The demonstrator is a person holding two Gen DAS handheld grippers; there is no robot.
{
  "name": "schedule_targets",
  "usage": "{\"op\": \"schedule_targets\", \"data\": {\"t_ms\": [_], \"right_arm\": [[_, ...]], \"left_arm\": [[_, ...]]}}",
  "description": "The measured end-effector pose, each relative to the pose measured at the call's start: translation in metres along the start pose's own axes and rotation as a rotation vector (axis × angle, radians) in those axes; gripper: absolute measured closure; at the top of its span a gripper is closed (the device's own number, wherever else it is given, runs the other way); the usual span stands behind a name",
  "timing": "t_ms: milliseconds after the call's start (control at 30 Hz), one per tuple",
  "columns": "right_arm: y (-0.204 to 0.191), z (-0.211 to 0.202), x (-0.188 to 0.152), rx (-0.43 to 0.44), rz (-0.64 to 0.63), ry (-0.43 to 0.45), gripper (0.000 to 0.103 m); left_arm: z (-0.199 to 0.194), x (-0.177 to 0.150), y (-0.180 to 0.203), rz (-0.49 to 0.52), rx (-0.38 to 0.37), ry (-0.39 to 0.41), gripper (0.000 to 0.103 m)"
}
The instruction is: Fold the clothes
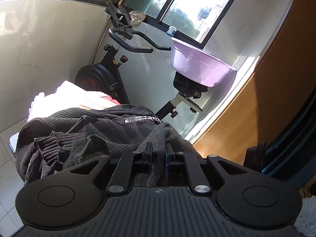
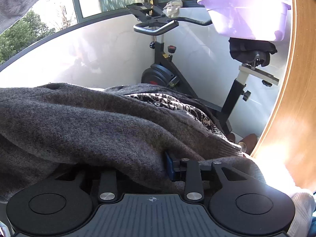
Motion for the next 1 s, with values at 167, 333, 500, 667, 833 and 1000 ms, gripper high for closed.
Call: {"op": "schedule_targets", "data": {"t_ms": [167,333,500,667,833,1000], "right_arm": [[0.016,-0.020,0.013,-0.023,0.072,0.066,0.088],[0.041,-0.056,0.027,-0.042,0.188,0.164,0.090],[0.075,-0.094,0.019,-0.116,0.266,0.212,0.090],[0.107,-0.126,0.006,-0.194,0.353,0.247,0.091],[0.133,-0.152,0.006,-0.271,0.399,0.304,0.091],[0.141,-0.187,0.037,-0.344,0.324,0.428,0.091]], "left_arm": [[0.009,0.001,0.013,0.040,-0.023,-0.011,0.091],[0.023,-0.006,0.027,0.041,-0.081,-0.059,0.091],[0.047,-0.025,0.043,0.010,-0.135,-0.149,0.091],[0.058,-0.041,0.078,0.096,-0.210,-0.201,0.091],[0.059,-0.049,0.104,0.137,-0.279,-0.221,0.091],[0.065,-0.053,0.132,0.184,-0.328,-0.245,0.084]]}}
Point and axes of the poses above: each gripper's, at about its wrist camera, not at the fingertips, and z roughly the way its jaws point, y to its right, x to its top, the point moved 10 cm from there along z, roughly the way its jaws point, and after that the axes turned 15 degrees about y, right-handed, at the moved point
